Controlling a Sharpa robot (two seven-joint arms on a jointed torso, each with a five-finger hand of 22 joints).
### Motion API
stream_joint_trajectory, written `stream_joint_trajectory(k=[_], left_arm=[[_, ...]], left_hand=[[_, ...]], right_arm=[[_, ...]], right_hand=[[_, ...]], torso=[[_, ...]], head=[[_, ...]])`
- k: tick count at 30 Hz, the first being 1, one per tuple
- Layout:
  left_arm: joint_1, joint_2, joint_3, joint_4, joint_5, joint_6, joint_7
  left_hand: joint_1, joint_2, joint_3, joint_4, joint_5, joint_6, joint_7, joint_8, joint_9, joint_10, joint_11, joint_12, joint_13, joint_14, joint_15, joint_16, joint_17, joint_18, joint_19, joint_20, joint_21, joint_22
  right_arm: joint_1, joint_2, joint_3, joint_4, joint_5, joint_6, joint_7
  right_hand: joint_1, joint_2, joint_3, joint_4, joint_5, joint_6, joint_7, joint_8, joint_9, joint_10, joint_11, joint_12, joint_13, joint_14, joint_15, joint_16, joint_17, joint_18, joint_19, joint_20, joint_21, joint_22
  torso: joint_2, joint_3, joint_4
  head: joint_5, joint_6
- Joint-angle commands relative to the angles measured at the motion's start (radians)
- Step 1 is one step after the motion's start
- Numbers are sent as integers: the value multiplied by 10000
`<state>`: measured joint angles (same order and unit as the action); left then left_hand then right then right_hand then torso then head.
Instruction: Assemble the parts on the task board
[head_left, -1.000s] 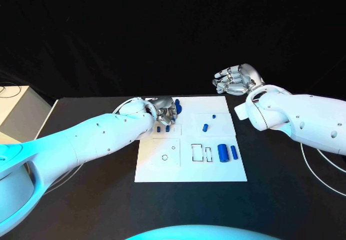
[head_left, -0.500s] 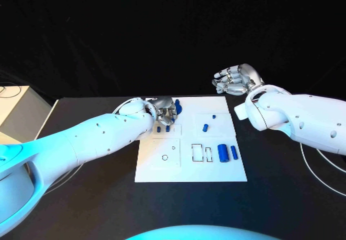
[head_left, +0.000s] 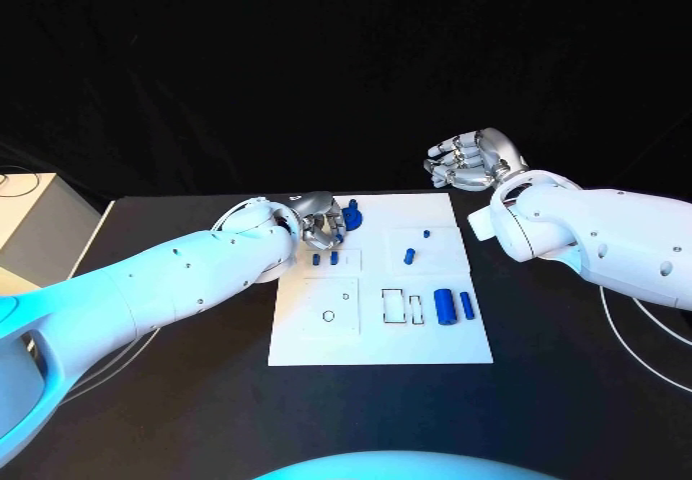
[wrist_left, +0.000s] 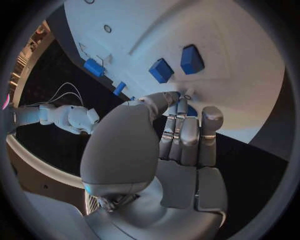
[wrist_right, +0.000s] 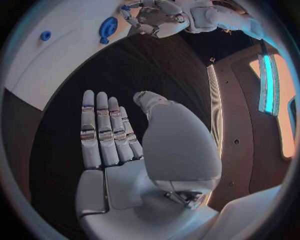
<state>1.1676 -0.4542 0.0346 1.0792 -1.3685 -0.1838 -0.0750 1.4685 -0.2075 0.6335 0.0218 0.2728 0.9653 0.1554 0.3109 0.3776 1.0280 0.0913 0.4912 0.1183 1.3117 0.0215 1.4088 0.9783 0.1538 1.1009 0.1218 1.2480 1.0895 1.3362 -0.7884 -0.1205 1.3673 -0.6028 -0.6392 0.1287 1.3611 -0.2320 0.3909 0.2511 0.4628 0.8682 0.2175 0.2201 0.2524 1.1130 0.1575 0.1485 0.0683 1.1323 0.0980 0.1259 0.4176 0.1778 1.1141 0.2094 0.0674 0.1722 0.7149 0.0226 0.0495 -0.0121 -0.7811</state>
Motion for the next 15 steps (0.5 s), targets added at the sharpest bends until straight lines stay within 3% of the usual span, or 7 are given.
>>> stream_joint_trajectory(k=[1,8,15], left_arm=[[12,-172,115,239,808,-194,335],[21,-693,385,768,1078,-105,440],[22,-912,460,944,1096,136,370]], left_hand=[[-86,-1,18,-19,-21,63,5,-57,13,69,0,-39,15,62,11,61,6,-209,64,-7,70,20],[-126,-5,7,-26,-28,91,2,-61,18,97,-4,-62,16,64,12,63,-13,-215,80,-3,88,46],[-146,-5,0,-30,-32,108,1,-63,21,113,-6,-74,16,69,12,67,-11,-223,104,-2,108,76]], right_arm=[[5,-30,5,34,-162,-11,86],[8,-99,5,115,-220,-71,130],[8,-98,4,109,-246,-61,131]], right_hand=[[36,-62,47,15,54,-19,85,-42,-15,-46,-4,-69,-7,29,61,-61,-9,53,-55,1,-8,-8],[28,-63,66,11,67,-8,82,-42,-16,-40,-7,-67,-12,34,60,-66,-15,55,-55,3,-5,-24],[31,-57,77,7,74,-2,79,-40,-15,-36,-10,-65,-14,37,59,-67,-16,56,-54,2,-4,-29]], torso=[[-18,-12,26],[-12,-10,39],[-1,-7,22]], head=[[-31,-30],[-10,-30],[47,-40]])
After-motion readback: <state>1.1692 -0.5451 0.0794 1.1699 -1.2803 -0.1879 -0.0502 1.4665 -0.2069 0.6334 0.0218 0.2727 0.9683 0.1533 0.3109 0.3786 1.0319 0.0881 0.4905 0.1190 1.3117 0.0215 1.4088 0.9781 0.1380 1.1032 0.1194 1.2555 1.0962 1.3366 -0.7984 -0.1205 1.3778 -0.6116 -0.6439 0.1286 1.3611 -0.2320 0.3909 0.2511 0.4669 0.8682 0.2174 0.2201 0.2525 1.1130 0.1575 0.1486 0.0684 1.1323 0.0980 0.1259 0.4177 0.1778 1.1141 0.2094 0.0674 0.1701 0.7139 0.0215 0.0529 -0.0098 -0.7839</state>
